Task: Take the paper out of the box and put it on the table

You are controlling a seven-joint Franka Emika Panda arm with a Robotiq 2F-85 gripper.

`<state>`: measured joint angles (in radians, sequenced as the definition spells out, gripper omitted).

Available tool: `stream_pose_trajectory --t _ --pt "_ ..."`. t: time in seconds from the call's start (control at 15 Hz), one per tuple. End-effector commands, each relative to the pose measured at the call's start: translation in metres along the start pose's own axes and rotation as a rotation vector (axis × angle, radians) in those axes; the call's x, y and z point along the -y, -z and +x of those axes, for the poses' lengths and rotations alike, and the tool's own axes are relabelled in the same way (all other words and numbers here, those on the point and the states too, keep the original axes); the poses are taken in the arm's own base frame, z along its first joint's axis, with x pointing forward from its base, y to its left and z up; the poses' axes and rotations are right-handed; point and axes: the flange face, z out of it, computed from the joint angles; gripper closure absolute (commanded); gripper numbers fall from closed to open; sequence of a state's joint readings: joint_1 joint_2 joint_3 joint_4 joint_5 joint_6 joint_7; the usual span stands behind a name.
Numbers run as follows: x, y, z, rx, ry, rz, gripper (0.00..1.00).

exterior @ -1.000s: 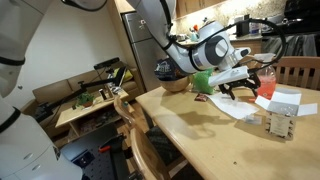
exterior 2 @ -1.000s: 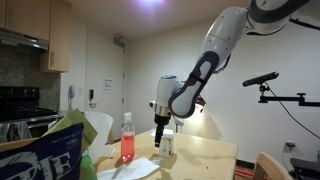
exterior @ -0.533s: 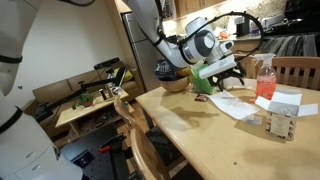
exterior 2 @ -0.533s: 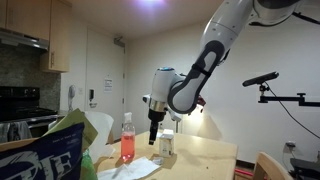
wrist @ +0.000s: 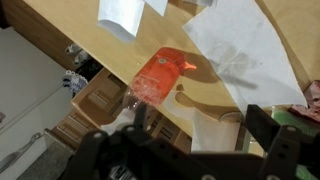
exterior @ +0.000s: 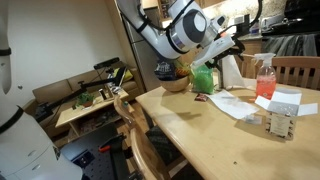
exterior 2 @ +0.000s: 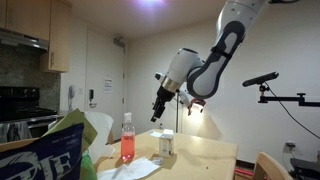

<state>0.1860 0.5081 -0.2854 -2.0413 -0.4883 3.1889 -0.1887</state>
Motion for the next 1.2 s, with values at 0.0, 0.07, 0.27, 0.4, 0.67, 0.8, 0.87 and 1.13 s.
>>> stream_pose_trajectory --t 0.0,0.07,0.27,0.4,0.67,0.8,0.87,1.13 --pt "-0.003 0.05 -0.025 -0.104 -0.005 -0.036 0.0" --pt "-0.006 0.057 -0.033 -0.133 -0.009 -0.053 0.0" --pt "-0.014 0.048 -0.036 -0.139 -0.014 -0.078 0.0" --pt "-0.014 0.055 -0.046 -0.141 -0.023 -0.085 0.0" --pt "-0.011 0.056 -0.045 -0.142 -0.024 -0.082 0.0" --pt "-0.011 0.056 -0.045 -0.143 -0.024 -0.082 0.0" --pt "-0.011 0.056 -0.045 -0.143 -0.023 -0.082 0.0" --pt "-0.011 0.056 -0.045 -0.143 -0.024 -0.082 0.0"
